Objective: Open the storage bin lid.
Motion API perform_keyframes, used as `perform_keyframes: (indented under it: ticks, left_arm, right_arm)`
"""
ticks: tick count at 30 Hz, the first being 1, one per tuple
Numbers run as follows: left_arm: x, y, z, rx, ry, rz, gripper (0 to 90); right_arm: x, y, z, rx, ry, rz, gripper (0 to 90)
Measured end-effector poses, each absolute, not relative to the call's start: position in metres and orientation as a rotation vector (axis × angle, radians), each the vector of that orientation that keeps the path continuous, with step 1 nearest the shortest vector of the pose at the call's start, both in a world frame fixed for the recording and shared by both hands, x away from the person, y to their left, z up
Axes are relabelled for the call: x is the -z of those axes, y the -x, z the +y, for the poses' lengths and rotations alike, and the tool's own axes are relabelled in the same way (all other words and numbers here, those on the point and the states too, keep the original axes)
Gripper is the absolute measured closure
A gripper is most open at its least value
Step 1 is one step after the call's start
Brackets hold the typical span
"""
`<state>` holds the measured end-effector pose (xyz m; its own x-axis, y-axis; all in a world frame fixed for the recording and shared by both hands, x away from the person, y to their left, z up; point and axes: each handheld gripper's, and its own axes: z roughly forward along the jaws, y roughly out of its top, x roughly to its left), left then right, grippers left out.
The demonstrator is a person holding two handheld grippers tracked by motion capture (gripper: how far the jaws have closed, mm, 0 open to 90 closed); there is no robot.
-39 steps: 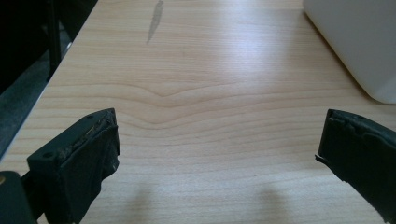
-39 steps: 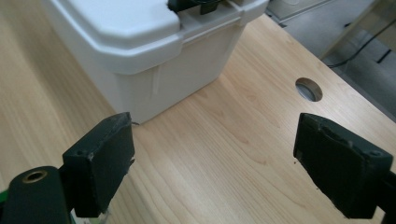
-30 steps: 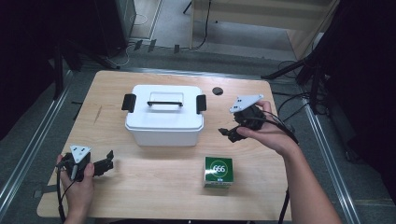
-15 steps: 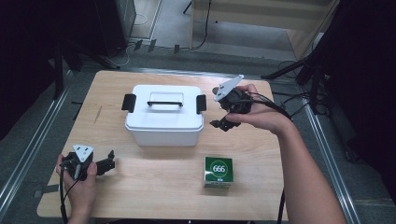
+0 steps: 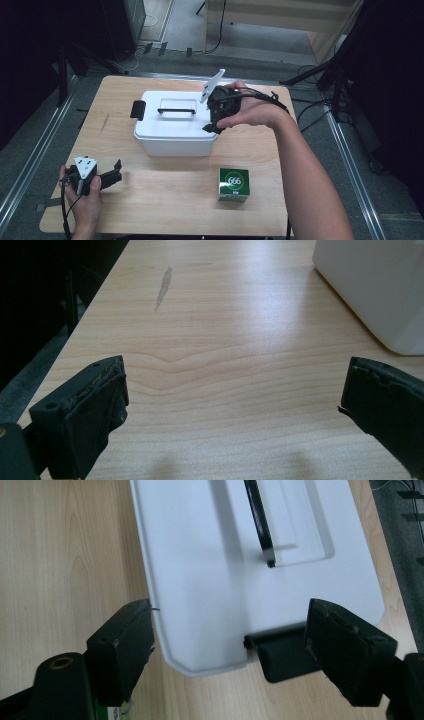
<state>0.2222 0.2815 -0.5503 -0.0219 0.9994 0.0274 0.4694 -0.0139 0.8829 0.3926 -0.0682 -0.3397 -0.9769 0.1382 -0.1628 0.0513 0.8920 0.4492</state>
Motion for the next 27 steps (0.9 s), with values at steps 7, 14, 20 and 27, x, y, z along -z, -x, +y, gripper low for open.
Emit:
perform_keyframes:
  ticks: [7, 14, 20, 27]
  left_arm:
    - [0.55, -0.223, 0.285, -0.932, -1.539, 1.576, 0.0]
    - [0.55, -0.225, 0.286, -0.918, -1.541, 1.578, 0.0]
    - [0.55, -0.226, 0.285, -0.921, -1.553, 1.574, 0.0]
    - [0.55, -0.226, 0.285, -0.919, -1.553, 1.578, 0.0]
  right_arm:
    - [0.342, -0.401, -0.049, -0.629, -0.113, 2.874, 23.6]
    - [0.345, -0.406, -0.033, -0.575, -0.077, 2.848, 36.3]
    - [0.345, -0.41, -0.022, -0.566, -0.05, 2.87, 48.8]
    - [0.348, -0.416, -0.008, -0.537, -0.032, 2.857, 54.6]
